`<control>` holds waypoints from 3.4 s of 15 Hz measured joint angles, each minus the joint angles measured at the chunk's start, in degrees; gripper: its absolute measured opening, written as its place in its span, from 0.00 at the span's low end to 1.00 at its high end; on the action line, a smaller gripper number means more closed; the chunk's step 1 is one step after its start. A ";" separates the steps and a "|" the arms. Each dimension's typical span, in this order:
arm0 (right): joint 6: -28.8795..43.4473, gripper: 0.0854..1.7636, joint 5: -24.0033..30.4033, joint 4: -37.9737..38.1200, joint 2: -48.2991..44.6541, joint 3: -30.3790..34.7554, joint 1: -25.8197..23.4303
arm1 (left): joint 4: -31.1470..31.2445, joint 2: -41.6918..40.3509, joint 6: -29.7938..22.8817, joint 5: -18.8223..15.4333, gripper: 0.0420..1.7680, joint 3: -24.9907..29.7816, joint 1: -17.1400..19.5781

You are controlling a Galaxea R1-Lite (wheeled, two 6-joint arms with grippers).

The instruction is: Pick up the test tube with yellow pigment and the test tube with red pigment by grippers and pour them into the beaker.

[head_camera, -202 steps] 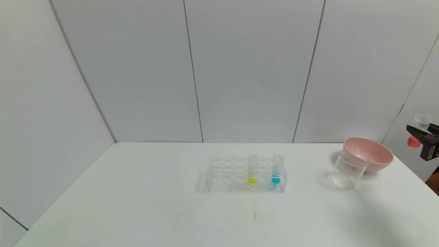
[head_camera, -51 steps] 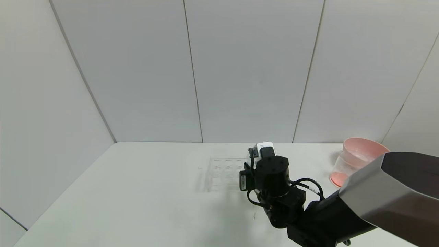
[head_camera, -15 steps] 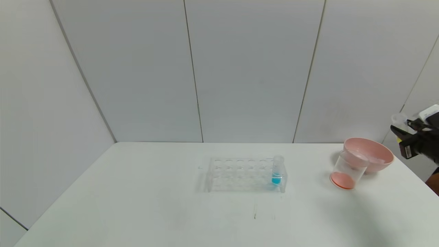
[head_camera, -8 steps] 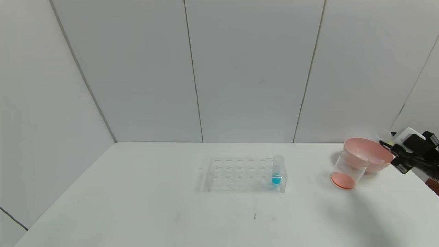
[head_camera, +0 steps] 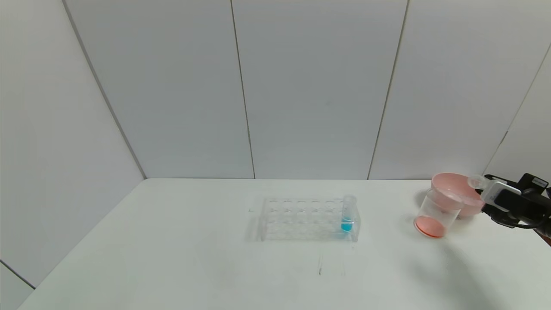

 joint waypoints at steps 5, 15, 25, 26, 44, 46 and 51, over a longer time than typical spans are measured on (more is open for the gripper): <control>-8.51 0.26 -0.40 0.06 -0.02 -0.59 1.35 | 0.00 0.00 0.02 0.00 1.00 0.00 0.02; -22.58 0.26 -3.19 0.06 0.11 -3.80 4.63 | 0.00 0.00 0.00 0.00 1.00 0.00 0.02; -23.50 0.26 -6.07 0.16 -0.16 -4.41 4.35 | 0.00 0.00 0.00 0.00 1.00 0.00 0.02; -23.52 0.26 -6.05 0.17 -0.20 -4.50 4.33 | 0.00 0.00 0.00 0.00 1.00 0.00 0.02; 44.07 0.26 -10.97 0.27 7.53 -15.21 4.92 | 0.00 0.00 0.00 0.00 1.00 0.00 0.02; 53.74 0.26 -12.56 -0.02 9.42 -15.13 4.94 | 0.00 0.00 0.00 0.00 1.00 0.00 0.02; 60.64 0.50 -12.89 -2.11 12.43 -14.64 5.16 | 0.00 0.00 0.00 0.00 1.00 0.00 0.02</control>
